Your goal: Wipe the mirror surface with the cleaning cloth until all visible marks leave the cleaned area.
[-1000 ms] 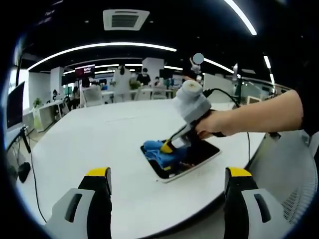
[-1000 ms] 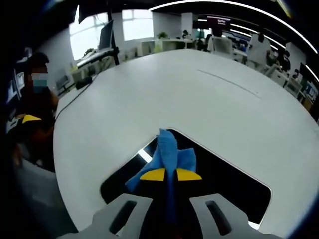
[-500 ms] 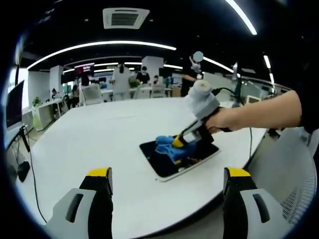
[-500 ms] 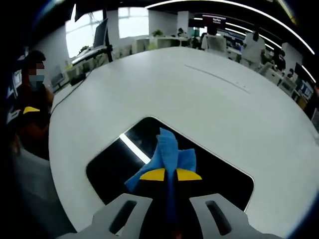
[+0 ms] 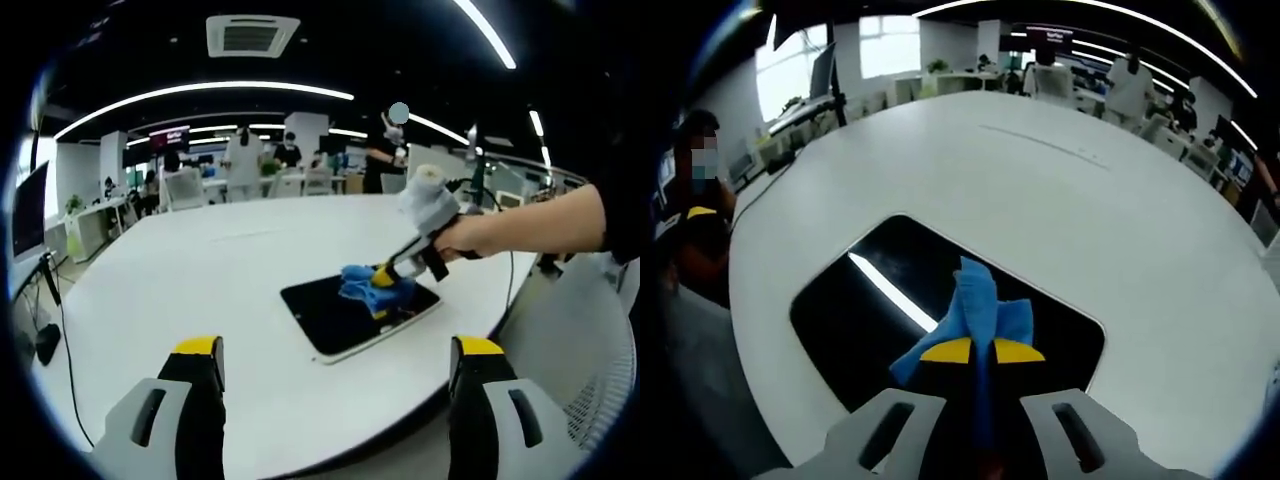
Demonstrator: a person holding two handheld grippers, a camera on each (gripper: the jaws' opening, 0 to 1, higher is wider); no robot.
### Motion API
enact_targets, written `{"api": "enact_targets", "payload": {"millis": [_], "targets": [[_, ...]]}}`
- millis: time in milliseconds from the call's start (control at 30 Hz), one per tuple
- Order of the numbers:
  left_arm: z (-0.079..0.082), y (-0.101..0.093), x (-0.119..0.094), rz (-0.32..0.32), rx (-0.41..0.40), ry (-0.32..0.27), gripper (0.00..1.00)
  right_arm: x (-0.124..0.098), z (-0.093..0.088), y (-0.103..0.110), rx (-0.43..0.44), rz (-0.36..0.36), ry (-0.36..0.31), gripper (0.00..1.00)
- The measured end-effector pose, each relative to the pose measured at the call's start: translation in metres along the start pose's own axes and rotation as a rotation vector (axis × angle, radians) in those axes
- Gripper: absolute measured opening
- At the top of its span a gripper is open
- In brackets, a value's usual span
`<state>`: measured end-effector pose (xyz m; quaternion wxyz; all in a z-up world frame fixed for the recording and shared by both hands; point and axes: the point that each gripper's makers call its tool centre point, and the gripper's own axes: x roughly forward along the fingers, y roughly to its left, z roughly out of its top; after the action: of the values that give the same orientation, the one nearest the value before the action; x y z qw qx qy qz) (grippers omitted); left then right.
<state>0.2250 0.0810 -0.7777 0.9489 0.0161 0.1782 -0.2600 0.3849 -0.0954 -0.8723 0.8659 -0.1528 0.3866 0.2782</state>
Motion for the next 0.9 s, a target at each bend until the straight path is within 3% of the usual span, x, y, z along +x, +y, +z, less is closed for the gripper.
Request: {"api": "enact_targets", "payload": {"millis": [400, 633, 900], "targets": [[0.0, -0.001, 0.0, -0.001, -0.002, 0.003, 0.92, -0.016, -0.019, -0.028, 0.032, -0.054, 0.019, 0.0], [-0.001, -0.001, 0.0, -0.002, -0.003, 0.01, 0.92, -0.035, -0.028, -0.016, 0.051, -0.071, 0.023, 0.0], [-0.002, 0.0, 0.0, -0.002, -0.004, 0.012, 0.92, -0.045, -0.035, -0.016, 0.073, -0.085, 0.026, 0.0]]}}
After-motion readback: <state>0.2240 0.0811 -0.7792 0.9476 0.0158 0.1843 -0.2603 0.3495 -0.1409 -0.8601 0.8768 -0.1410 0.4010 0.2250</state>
